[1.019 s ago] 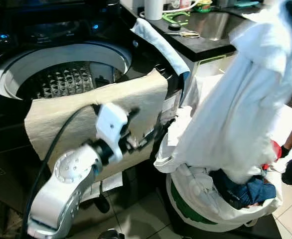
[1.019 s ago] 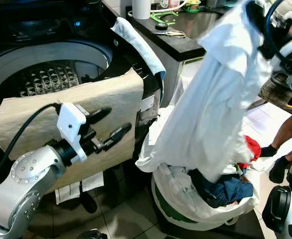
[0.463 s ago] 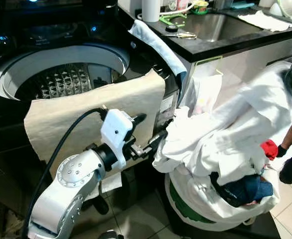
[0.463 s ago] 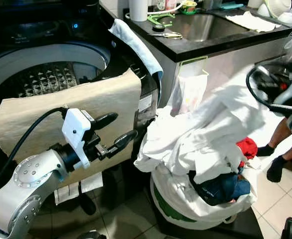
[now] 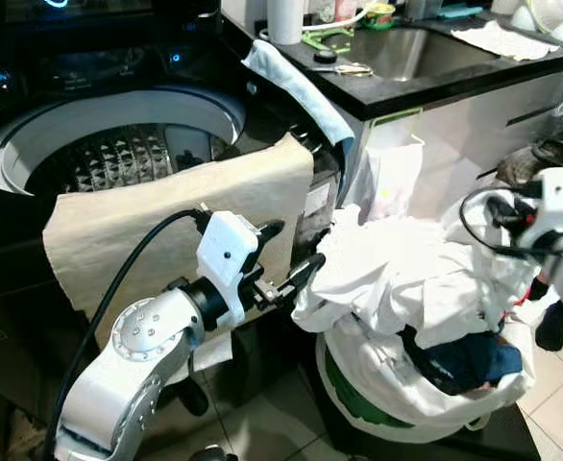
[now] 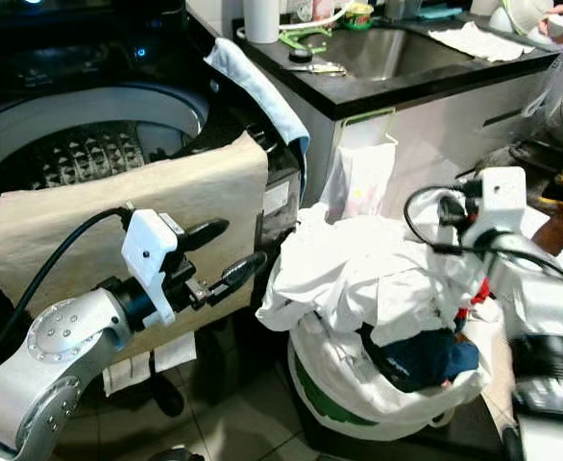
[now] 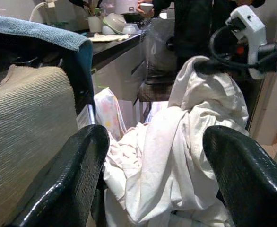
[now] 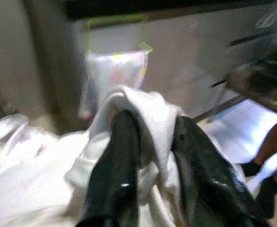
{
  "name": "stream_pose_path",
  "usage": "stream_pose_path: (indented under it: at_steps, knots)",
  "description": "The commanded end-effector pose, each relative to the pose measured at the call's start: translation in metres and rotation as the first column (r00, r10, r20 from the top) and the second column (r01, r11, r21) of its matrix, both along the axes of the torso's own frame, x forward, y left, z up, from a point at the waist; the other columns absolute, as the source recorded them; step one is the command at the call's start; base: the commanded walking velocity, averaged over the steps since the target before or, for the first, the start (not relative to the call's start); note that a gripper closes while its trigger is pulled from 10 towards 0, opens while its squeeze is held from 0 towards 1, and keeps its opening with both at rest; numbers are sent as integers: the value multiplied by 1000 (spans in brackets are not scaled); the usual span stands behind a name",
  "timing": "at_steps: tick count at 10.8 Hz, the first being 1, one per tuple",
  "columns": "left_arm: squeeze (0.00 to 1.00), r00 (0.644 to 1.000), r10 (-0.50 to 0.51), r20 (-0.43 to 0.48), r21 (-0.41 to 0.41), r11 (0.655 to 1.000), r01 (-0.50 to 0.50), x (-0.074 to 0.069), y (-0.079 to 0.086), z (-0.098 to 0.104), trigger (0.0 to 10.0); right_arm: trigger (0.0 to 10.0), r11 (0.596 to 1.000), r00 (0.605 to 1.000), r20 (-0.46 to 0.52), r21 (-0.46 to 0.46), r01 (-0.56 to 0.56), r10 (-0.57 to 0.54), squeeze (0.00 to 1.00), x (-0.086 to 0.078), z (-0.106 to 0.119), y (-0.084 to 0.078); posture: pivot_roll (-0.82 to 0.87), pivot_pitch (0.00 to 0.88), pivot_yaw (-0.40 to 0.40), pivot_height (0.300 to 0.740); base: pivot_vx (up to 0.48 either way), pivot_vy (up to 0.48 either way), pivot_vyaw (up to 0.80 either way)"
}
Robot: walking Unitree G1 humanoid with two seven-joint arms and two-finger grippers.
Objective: Clothes washing
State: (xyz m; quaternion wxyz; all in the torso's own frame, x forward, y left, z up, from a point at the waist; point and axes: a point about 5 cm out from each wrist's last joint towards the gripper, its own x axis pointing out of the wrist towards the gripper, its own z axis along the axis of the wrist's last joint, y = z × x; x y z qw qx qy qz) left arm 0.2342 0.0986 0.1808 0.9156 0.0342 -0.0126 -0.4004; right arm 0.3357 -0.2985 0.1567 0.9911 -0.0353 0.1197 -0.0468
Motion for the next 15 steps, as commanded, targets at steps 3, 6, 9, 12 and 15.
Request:
stream_pose_path:
  at_steps: [3, 6, 9, 12, 15]
  knots:
    - [0, 1000, 7, 15, 22, 1000, -8, 1, 0, 4, 10000, 10000, 990, 990, 43, -51, -129, 132, 1000, 16, 4, 22, 9, 0, -2, 719, 0, 0, 0]
    - [0, 1000, 12, 14, 25, 1000, -12, 2, -1, 4, 10000, 10000, 993, 992, 111, -105, -51, 62, 1000, 27, 13, 20, 5, 0, 2, 719, 0, 0, 0]
    - [0, 1000, 23, 14, 22, 999, -24, 0, 2, 5, 10000, 10000, 990, 985, 125, -96, -108, 120, 1000, 24, 34, 15, 10, 4, -13, 719, 0, 0, 0]
    - [0, 1000, 9, 8, 24, 1000, -9, -1, -1, 3, 10000, 10000, 994, 995, -88, -98, -46, 37, 1000, 8, 4, -9, 8, 2, -6, 719, 0, 0, 0]
    - [0, 1000, 2, 11, 43, 999, -2, 1, -1, 3, 10000, 10000, 952, 952, -43, -19, -304, 303, 1000, 11, 6, 19, 4, 0, 10, 719, 0, 0, 0]
